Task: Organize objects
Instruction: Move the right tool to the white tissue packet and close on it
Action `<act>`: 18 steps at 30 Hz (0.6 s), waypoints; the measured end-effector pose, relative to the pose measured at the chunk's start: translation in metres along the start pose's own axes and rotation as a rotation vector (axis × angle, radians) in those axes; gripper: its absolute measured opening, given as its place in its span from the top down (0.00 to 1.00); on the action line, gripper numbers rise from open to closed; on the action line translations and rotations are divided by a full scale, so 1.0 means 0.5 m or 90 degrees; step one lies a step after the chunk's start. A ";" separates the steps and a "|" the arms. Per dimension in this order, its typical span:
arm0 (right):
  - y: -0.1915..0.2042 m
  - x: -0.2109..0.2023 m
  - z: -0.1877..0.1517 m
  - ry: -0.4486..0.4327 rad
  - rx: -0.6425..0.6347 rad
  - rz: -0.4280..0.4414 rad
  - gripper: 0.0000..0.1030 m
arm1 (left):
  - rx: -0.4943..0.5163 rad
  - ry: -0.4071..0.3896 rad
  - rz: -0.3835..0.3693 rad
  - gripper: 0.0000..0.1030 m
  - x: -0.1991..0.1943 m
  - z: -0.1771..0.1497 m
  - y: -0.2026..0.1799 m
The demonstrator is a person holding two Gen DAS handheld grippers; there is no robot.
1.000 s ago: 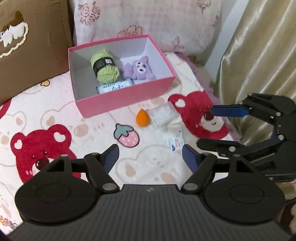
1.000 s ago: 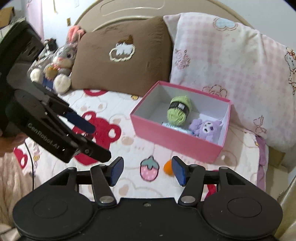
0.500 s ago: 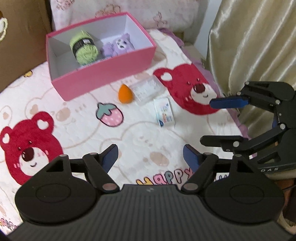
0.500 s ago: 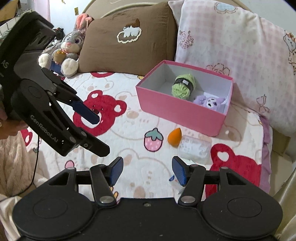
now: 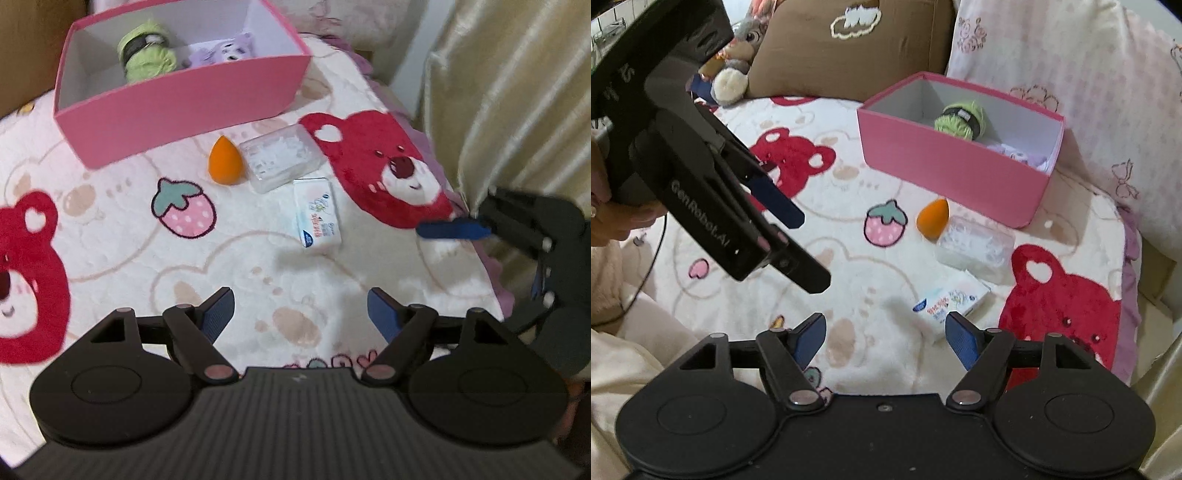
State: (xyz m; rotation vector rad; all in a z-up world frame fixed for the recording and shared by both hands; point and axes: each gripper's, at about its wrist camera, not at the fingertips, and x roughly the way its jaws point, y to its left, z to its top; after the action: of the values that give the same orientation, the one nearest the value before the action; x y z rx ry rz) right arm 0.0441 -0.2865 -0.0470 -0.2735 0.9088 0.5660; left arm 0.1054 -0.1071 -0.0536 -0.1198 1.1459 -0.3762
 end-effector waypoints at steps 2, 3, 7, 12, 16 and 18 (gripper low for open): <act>-0.005 0.023 -0.010 0.002 -0.002 0.006 0.28 | -0.012 -0.021 0.006 0.23 0.015 -0.005 -0.004; -0.008 0.034 -0.013 0.005 -0.002 0.006 0.29 | -0.014 -0.022 -0.001 0.23 0.024 -0.008 -0.005; -0.016 0.081 -0.026 0.007 -0.001 -0.003 0.32 | -0.049 -0.023 -0.008 0.23 0.071 -0.016 0.003; -0.024 0.119 -0.041 -0.010 0.010 -0.031 0.31 | -0.118 -0.019 -0.017 0.23 0.124 -0.020 0.032; -0.029 0.141 -0.049 -0.018 0.020 -0.041 0.30 | -0.124 -0.031 -0.020 0.17 0.151 -0.025 0.038; -0.036 0.149 -0.053 -0.023 0.031 -0.039 0.30 | -0.125 -0.043 -0.022 0.16 0.159 -0.028 0.038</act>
State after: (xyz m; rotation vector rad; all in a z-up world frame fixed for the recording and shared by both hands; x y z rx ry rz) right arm 0.0727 -0.2876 -0.1231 -0.2454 0.8757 0.4894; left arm 0.1256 -0.1156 -0.1334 -0.3216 1.1137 -0.2872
